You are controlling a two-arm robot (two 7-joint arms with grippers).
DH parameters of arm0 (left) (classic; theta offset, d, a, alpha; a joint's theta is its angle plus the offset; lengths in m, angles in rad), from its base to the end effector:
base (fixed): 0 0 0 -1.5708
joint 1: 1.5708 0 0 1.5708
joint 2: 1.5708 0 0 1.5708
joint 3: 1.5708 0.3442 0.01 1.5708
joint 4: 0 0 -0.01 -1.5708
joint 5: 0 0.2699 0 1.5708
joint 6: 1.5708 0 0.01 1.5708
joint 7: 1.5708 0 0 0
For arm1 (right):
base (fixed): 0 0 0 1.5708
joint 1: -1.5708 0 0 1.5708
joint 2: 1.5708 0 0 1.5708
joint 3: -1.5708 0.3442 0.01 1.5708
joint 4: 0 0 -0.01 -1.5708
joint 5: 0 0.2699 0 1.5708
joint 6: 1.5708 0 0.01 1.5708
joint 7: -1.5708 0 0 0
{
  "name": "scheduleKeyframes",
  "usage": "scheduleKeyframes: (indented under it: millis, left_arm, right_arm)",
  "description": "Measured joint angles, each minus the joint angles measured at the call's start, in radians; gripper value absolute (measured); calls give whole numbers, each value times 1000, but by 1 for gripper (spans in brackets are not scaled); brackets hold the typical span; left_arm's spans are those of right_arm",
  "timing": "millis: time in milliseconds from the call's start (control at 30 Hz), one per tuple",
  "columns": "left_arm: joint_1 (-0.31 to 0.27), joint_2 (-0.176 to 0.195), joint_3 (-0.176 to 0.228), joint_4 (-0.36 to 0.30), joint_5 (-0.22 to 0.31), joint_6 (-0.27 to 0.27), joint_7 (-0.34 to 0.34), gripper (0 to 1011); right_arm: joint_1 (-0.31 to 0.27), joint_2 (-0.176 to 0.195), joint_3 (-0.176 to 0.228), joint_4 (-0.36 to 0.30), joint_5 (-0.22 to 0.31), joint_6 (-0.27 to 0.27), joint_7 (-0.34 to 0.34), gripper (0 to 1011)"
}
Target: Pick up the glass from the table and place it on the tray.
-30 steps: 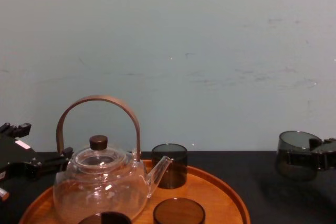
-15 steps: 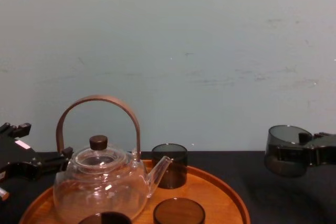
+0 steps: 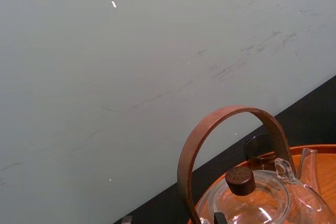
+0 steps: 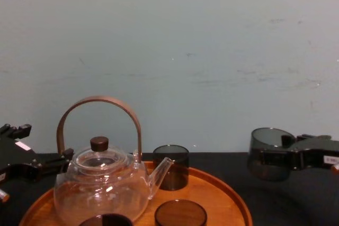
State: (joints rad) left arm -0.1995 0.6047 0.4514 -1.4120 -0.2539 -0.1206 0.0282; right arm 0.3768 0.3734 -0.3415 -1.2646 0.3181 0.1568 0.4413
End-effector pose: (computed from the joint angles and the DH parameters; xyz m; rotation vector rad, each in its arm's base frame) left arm 0.3301 0.1238 -0.3385 0.3044 -0.2851 1.2478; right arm 0.4022 -0.0747 -0.3170 -0.2399 0.0706 -0.9445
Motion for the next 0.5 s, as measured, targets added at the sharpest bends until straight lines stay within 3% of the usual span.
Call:
scheduleKeyframes:
  millis: [500]
  left_arm:
    - [0,0,0,0,0,0,0,1010]
  right_arm:
    - [53,-40,-59,62,-5,-11,20,903]
